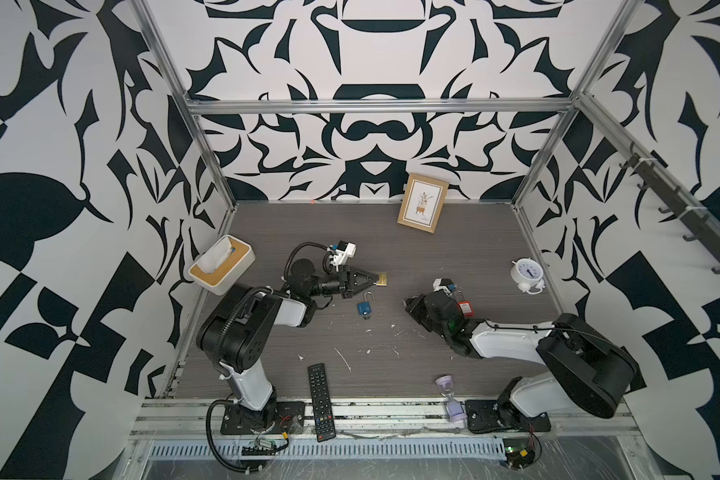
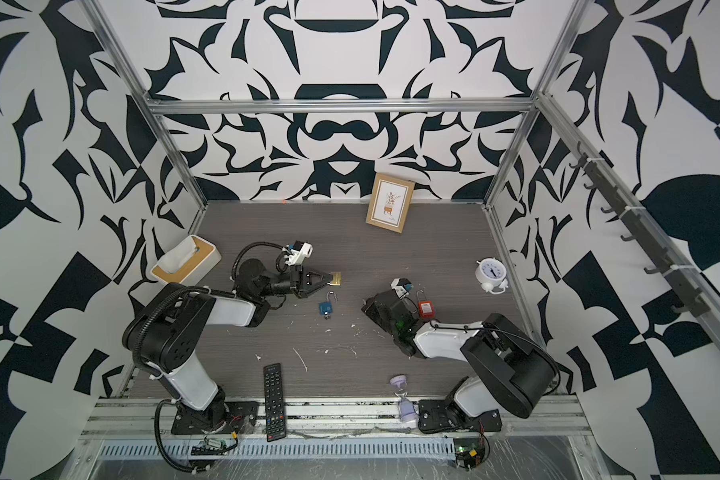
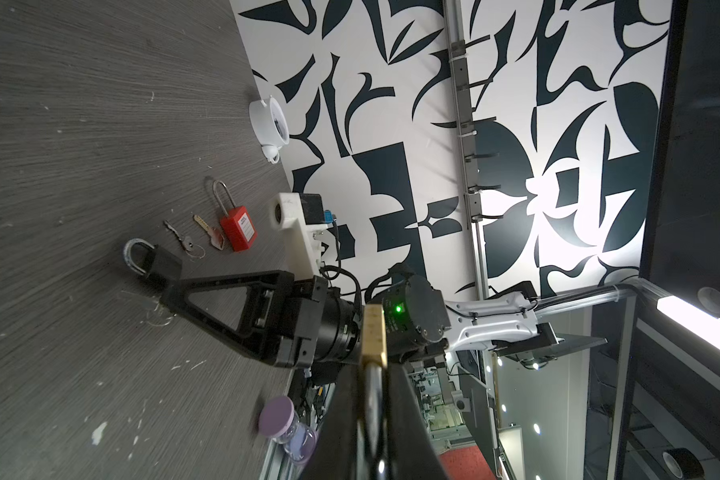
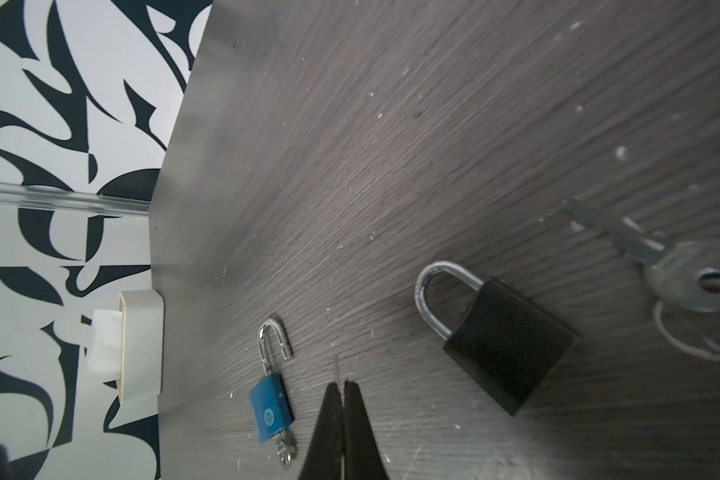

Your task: Lock with the key

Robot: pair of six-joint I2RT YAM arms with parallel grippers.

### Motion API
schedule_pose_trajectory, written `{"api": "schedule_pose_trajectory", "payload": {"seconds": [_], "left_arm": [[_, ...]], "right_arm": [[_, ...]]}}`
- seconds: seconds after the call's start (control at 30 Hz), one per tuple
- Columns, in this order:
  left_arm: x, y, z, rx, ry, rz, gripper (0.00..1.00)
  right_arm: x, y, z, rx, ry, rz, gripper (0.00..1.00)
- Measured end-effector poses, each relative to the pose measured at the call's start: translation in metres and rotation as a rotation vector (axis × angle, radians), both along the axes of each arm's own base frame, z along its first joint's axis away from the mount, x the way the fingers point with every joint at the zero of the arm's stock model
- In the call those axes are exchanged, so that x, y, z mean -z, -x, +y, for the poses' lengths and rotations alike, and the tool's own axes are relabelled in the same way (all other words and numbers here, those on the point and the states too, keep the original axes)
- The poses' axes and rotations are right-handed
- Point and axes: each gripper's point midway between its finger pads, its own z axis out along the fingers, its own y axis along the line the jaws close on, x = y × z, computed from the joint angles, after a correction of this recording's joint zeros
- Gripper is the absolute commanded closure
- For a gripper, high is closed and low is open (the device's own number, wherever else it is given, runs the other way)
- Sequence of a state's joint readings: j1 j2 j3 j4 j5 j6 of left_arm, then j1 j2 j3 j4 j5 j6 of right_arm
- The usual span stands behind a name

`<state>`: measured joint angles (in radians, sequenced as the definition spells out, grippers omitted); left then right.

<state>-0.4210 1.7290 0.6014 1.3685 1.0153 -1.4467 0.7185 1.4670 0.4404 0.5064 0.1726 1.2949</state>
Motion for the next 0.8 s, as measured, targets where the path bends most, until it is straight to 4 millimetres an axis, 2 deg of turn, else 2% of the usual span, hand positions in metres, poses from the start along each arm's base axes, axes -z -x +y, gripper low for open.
{"api": "schedule_pose_trajectory", "payload": {"seconds": [0.37, 0.8], "left_arm": [[0.009, -0.002, -0.001, 0.001, -0.011, 0.017, 1.0], [0.018, -0.002, -0.001, 0.01, -0.022, 0.037, 1.0]], "right_arm": [[0.011, -0.009, -0.01, 0.107, 0.023, 0.014, 1.0], [0.023, -0.027, 0.004, 0.148, 0.017, 0.039, 1.0]]}}
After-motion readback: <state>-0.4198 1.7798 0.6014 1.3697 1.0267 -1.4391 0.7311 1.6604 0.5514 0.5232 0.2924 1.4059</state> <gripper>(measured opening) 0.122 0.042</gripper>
